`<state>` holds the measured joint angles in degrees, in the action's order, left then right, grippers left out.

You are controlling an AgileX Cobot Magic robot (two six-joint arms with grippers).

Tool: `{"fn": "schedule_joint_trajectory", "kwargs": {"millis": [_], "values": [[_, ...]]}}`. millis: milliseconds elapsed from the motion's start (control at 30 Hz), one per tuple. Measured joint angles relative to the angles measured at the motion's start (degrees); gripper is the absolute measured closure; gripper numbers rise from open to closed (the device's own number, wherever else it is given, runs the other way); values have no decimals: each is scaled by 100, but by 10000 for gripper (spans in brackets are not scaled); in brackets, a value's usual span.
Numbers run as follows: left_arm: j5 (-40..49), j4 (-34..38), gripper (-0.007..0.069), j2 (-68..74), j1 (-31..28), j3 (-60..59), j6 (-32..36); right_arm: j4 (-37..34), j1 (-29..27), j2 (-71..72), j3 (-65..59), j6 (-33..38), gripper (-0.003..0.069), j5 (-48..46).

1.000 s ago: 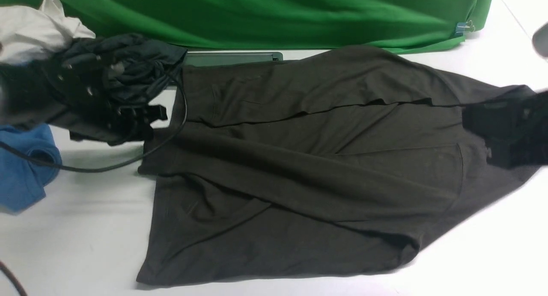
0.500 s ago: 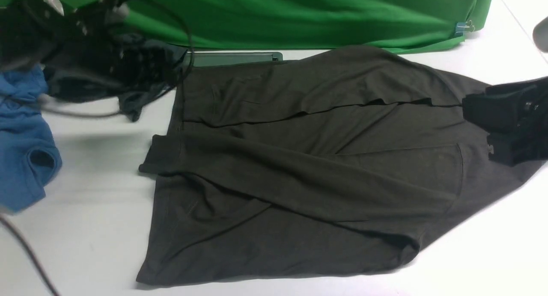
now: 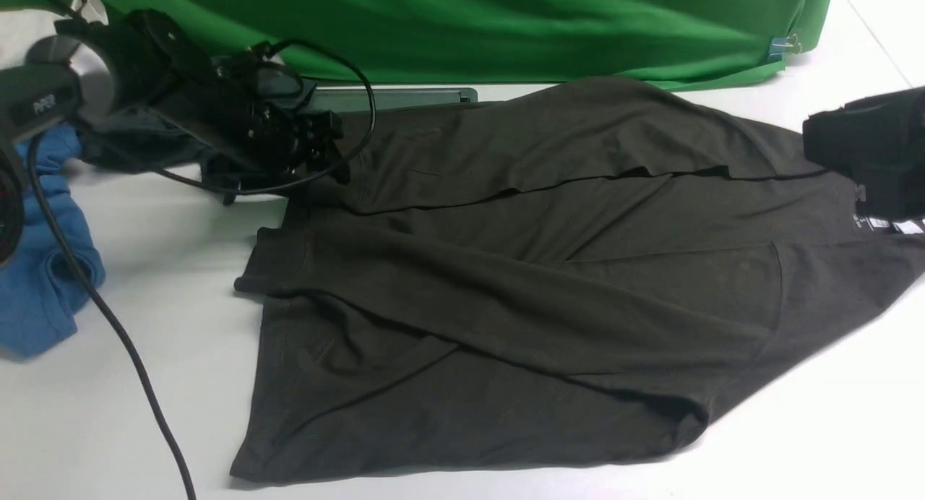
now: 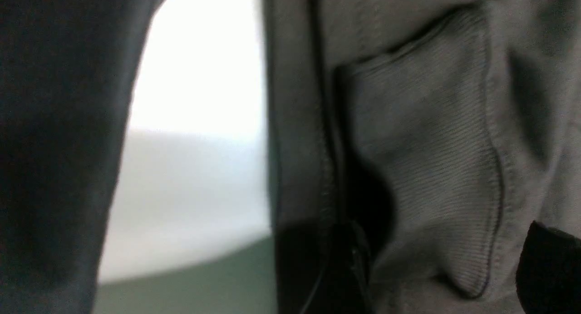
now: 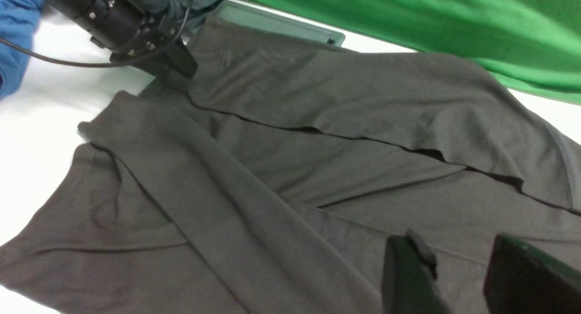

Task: Fold a long-sleeved shirt on a white desktop.
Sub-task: 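Grab the top left corner of the dark shirt with the left gripper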

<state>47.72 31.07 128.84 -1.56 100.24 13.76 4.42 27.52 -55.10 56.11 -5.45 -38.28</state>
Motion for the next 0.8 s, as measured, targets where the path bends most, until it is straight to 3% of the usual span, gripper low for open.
{"fn": "schedule_joint_trajectory", "kwargs": {"millis": [200, 300, 367, 400, 467, 567, 800], "values": [[-135, 232, 168, 97, 0, 33, 255, 0, 0, 0, 0, 0, 419, -7], [-232, 482, 249, 148, 0, 36, 610, 0, 0, 0, 0, 0, 419, -7], [-267, 564, 345, 150, 0, 36, 717, -4, 0, 0, 0, 0, 419, -14], [-276, 564, 345, 150, 0, 36, 725, -4, 0, 0, 0, -1, 419, -14], [-312, 614, 473, 150, 0, 43, 736, -4, 0, 0, 0, -7, 419, -14], [-297, 621, 572, 150, 0, 97, 742, -4, 0, 0, 0, -7, 419, -14], [127, 627, 587, 94, 0, 347, 735, -4, 0, 0, 0, -7, 419, -19]]}}
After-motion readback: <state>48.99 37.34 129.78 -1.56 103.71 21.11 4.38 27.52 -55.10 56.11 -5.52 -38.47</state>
